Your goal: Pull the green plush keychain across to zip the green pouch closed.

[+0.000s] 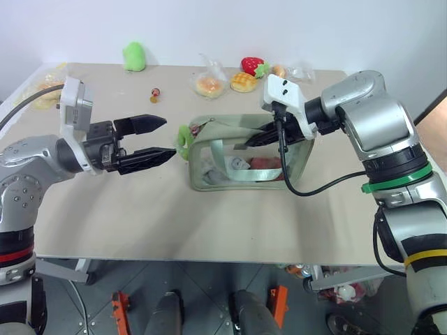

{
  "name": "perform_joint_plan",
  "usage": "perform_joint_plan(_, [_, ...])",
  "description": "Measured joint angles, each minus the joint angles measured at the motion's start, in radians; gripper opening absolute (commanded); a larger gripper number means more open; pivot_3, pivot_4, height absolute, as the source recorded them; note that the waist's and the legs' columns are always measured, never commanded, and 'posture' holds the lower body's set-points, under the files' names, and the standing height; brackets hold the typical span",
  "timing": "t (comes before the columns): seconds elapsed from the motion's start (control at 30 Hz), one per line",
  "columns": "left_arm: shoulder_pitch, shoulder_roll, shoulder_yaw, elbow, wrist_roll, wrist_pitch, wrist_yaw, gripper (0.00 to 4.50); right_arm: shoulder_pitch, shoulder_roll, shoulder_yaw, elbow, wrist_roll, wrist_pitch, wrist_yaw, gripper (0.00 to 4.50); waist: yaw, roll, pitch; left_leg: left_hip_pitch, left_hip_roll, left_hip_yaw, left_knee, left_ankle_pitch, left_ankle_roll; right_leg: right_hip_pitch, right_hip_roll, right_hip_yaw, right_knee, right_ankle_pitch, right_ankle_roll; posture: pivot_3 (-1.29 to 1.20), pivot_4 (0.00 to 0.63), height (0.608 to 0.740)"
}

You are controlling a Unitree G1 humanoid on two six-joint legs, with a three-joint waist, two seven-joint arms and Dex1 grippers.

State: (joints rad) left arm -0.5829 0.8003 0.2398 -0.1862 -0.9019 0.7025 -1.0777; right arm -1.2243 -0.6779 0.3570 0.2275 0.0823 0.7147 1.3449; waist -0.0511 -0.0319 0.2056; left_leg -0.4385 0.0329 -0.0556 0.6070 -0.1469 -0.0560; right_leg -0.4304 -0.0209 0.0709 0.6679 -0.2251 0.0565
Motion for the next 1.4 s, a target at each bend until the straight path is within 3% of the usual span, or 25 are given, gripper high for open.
perform_joint_plan(0.23, [0.003, 0.000, 0.000, 0.002, 0.000, 0.001, 0.002, 4.50, -0.029, 0.074, -0.027, 0.065, 0.012, 0.039, -0.087, 0.02, -0.007, 0.000, 0.000, 0.000, 0.002, 0.000, 0.000, 0.001, 0.001, -0.001, 0.002, 0.000, 0.000, 0.001, -0.001, 0.00, 0.150, 0.740])
perform_joint_plan(0.93, [0.002, -0.001, 0.002, 0.041, 0.000, 0.001, 0.007, 4.50, 0.061, 0.060, -0.010, -0.095, 0.078, 0.027, 0.006, 0.02, -0.007, 0.000, 0.000, -0.001, 0.003, 0.000, -0.001, 0.001, 0.001, -0.002, 0.003, 0.000, 0.000, 0.001, -0.001, 0.00, 0.150, 0.740])
perform_joint_plan(1.27, [0.001, -0.001, 0.001, 0.042, 0.000, 0.001, 0.008, 4.50, 0.045, 0.115, -0.011, 0.006, 0.060, -0.020, -0.077, 3.44, -0.008, 0.000, 0.000, 0.000, 0.003, 0.000, 0.000, 0.001, 0.000, 0.000, 0.003, 0.000, 0.000, 0.002, -0.001, 0.00, 0.150, 0.740])
perform_joint_plan(1.4, [0.001, 0.000, 0.001, 0.043, 0.001, 0.001, 0.006, 4.50, -0.006, 0.101, -0.059, 0.078, 0.115, -0.003, -0.027, 3.44, -0.008, 0.000, 0.000, 0.000, 0.003, 0.000, 0.000, 0.001, 0.000, 0.000, 0.003, 0.000, 0.000, 0.002, -0.001, 0.00, 0.150, 0.740])
